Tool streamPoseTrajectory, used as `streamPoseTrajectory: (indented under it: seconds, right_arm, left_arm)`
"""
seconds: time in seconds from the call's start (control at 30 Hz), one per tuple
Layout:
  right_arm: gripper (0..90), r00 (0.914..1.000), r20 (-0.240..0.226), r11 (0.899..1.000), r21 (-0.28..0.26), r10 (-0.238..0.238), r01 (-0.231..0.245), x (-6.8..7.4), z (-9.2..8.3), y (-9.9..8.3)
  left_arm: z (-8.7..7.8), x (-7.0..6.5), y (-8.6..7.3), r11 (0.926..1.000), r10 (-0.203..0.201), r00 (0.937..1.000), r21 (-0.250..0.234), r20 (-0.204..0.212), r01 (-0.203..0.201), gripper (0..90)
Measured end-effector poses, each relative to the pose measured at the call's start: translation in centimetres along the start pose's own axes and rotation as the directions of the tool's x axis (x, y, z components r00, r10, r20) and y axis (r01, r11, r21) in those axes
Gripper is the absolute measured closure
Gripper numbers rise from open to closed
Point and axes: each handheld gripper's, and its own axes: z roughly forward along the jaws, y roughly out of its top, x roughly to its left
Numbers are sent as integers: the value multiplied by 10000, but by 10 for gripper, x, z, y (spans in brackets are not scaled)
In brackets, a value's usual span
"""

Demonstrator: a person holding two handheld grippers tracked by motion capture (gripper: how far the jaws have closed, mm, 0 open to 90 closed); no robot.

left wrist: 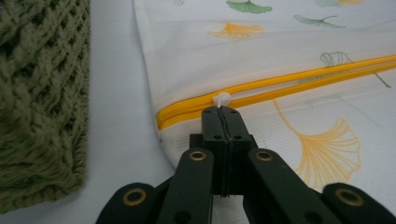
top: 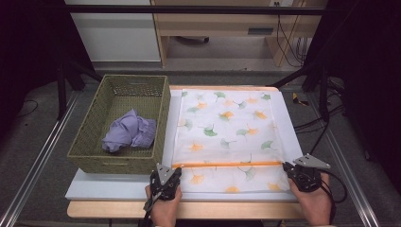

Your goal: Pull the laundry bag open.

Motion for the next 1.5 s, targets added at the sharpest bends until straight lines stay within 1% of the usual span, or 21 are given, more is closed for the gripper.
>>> streamPoseTrajectory:
  seconds: [0.07, 0.47, 0.5, 0.6, 0.67, 0.77, 0.83, 0.87, 0.93, 1.0, 1.1, 1.13, 1.17, 1.23, 1.27, 1.3, 1.37, 1.4, 1.43, 1.47, 1.5]
  right_arm:
    - [863, 10000, -6, 10000, 3, 7, -7, 0, 0, 0]
    - [863, 10000, -12, 10000, -3, -26, 26, 0, 0, 0]
    - [863, 10000, 17, 10000, 32, -58, 58, 0, 0, 0]
    - [863, 10000, -7, 10000, -7, -32, 32, 0, 0, 0]
    - [862, 10000, -15, 10000, 23, -50, 50, 0, 0, 0]
    - [862, 10000, -31, 10000, 14, -51, 51, 0, 0, 0]
    - [859, 10000, -81, 9999, -96, -51, 50, -1, 0, 0]
    - [857, 9999, -147, 9999, -162, -42, 40, -1, 0, -1]
    - [841, 9998, -211, 9999, -148, -26, 23, 0, 0, -1]
    - [810, 9998, -176, 9998, -194, -23, 20, -1, 0, -1]
    - [765, 9999, -116, 9993, -386, 13, -18, -3, -2, -1]
    - [744, 10000, -89, 9990, -453, 41, -45, -3, -2, -1]
    - [696, 9997, -155, 9979, -617, 210, -219, -3, -4, -1]
    - [640, 9997, -86, 9958, -879, 237, -244, -3, -6, 0]
    - [640, 9997, -86, 9958, -879, 237, -244, -3, -6, 0]
    - [613, 9997, -53, 9950, -973, 225, -229, -3, -7, 1]
    - [561, 9998, -51, 9922, -1227, 194, -199, -3, -9, 2]
    - [521, 9998, -42, 9892, -1455, 184, -188, -4, -10, 3]
    - [521, 9998, -42, 9892, -1455, 184, -188, -4, -10, 3]
    - [495, 9995, -95, 9883, -1490, 309, -319, -4, -11, 3]
    - [462, 9991, -139, 9865, -1582, 395, -412, -4, -11, 4]
  left_arm:
    - [0, 1, -1, 10000, -87, 10000, -2, 10, 87, 894]
    - [-3, 6, -1, 9999, -123, 9998, -29, -156, 123, 894]
    - [-3, 6, -1, 9999, -108, 9998, -28, -192, 108, 894]
    - [-4, 5, -1, 9998, 192, 9994, 20, -301, -191, 894]
    - [-2, 5, -1, 10000, -44, 9997, -9, -247, 43, 894]
    - [-2, 4, -1, 10000, -62, 9996, -20, -263, 62, 893]
    - [-1, 3, -1, 10000, -46, 9997, 24, -224, 46, 892]
    - [0, 2, -2, 9996, -274, 9996, 5, -92, 275, 892]
    - [1, 1, -2, 9990, -447, 9990, 48, 50, 447, 885]
    - [3, -3, -2, 9996, -285, 9995, 35, 100, 284, 857]
    - [4, -8, -2, 9993, -378, 9990, 0, 237, 378, 798]
    - [4, -9, -1, 9994, -340, 9991, -34, 240, 341, 781]
    - [4, -11, -1, 9994, -331, 9991, -86, 260, 333, 739]
    - [4, -13, 0, 9995, -252, 9993, -164, 281, 257, 703]
    - [4, -13, 0, 9995, -252, 9993, -164, 281, 257, 691]
    - [3, -13, 0, 9990, -359, 9988, -251, 344, 367, 691]
    - [2, -13, 1, 9986, -408, 9984, -320, 385, 420, 654]
    - [0, -14, 3, 9986, -355, 9984, -389, 430, 372, 594]
    - [0, -14, 3, 9986, -355, 9984, -389, 430, 372, 566]
    - [0, -15, 5, 9982, -328, 9984, -480, 471, 350, 566]
    - [0, -16, 7, 9983, -270, 9982, -502, 532, 297, 528]
